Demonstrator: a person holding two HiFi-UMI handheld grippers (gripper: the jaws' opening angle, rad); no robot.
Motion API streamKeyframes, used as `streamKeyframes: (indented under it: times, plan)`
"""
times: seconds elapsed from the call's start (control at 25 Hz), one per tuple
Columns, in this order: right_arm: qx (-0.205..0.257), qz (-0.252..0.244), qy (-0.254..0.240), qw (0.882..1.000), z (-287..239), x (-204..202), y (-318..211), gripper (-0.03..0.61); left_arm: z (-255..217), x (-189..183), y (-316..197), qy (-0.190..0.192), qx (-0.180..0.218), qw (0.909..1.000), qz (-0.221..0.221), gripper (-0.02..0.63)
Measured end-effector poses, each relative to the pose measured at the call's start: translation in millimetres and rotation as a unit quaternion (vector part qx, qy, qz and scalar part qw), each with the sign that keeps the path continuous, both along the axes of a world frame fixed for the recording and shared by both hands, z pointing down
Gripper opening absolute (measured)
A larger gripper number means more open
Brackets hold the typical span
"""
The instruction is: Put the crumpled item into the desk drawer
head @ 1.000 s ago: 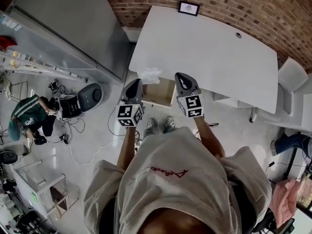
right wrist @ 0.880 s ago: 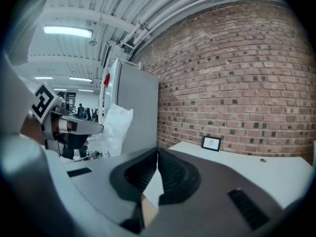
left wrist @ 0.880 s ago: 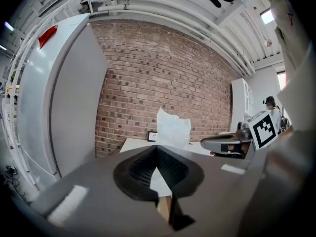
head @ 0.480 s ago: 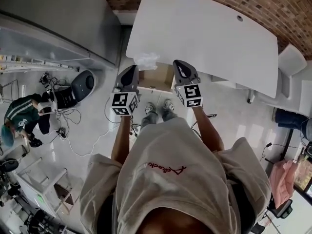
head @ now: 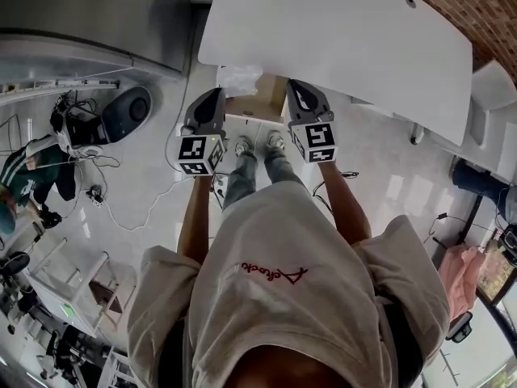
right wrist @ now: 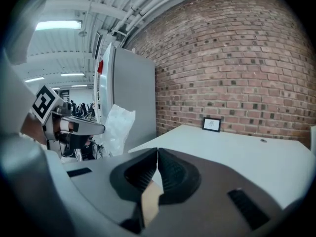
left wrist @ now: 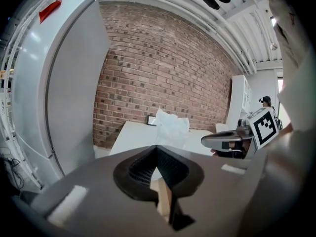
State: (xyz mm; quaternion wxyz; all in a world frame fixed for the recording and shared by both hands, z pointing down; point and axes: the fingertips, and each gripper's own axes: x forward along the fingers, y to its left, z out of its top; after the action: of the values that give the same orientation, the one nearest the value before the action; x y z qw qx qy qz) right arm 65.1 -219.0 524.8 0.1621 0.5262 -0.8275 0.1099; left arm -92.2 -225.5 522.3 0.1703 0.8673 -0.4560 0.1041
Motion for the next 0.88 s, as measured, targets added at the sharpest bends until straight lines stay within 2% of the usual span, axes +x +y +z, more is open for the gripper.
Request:
streamKeyframes:
  times: [0.36,0.88]
  plan:
    - [-0.056,-0.018,0.004,0.998,75,-23,11,0.012,73,-22,17,0.000,-0.057,0.9983,-0.015,0.008]
    - [-0.106,-0.050,0.006,0.993,134,-33,50,0.012,142,-23,55,-0.003,-0.117,0.9927,-0.028,0.008]
